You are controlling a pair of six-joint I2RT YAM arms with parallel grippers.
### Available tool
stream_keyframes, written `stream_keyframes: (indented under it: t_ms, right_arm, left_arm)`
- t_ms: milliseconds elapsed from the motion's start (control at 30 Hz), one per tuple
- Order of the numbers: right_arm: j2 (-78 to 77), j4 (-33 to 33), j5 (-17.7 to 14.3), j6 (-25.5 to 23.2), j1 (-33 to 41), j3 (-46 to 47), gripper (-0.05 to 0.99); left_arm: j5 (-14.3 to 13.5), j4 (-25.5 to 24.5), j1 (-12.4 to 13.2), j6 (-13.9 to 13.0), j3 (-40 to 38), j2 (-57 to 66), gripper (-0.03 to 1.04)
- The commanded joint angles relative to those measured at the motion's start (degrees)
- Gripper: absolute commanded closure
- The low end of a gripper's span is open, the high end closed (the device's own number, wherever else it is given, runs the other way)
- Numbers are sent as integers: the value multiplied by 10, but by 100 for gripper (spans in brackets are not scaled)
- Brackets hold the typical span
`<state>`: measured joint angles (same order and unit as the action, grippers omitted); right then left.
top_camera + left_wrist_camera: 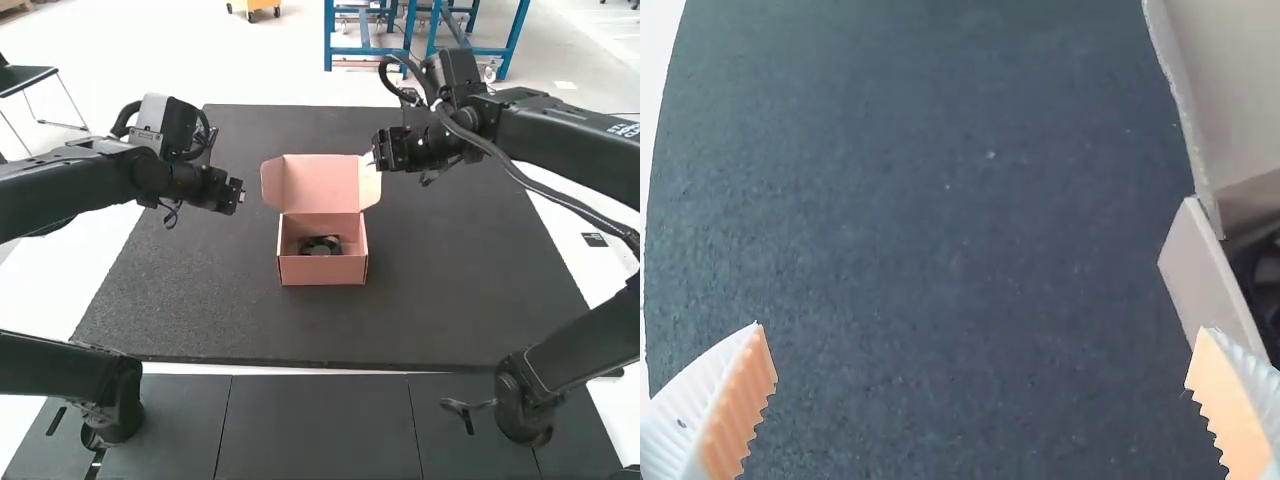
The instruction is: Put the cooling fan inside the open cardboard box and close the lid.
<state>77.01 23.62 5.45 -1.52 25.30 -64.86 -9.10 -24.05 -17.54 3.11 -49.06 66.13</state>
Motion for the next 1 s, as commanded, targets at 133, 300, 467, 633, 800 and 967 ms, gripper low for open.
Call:
stream_keyframes:
  t_ms: [133, 300, 467, 633, 800, 967]
  right_arm:
    - [-16, -54, -23, -13, -27, 54, 21]
    - [-11, -90, -20, -14, -27, 75, 22]
    - [-1, -96, -14, -23, -24, 77, 22]
    - [16, -103, -6, -23, -27, 78, 22]
    - [41, -126, -1, -23, -32, 76, 22]
    - [72, -159, 6, -32, -32, 70, 22]
  left_arm:
    - [-21, 38, 20, 12, 19, 26, 4]
    - [-22, 67, 24, 11, 22, 56, 4]
    - [-22, 96, 24, 11, 19, 88, 4]
    - [-22, 117, 24, 12, 5, 117, 4]
    - [-23, 128, 24, 12, -10, 140, 4]
    - [-24, 131, 24, 12, -31, 157, 4]
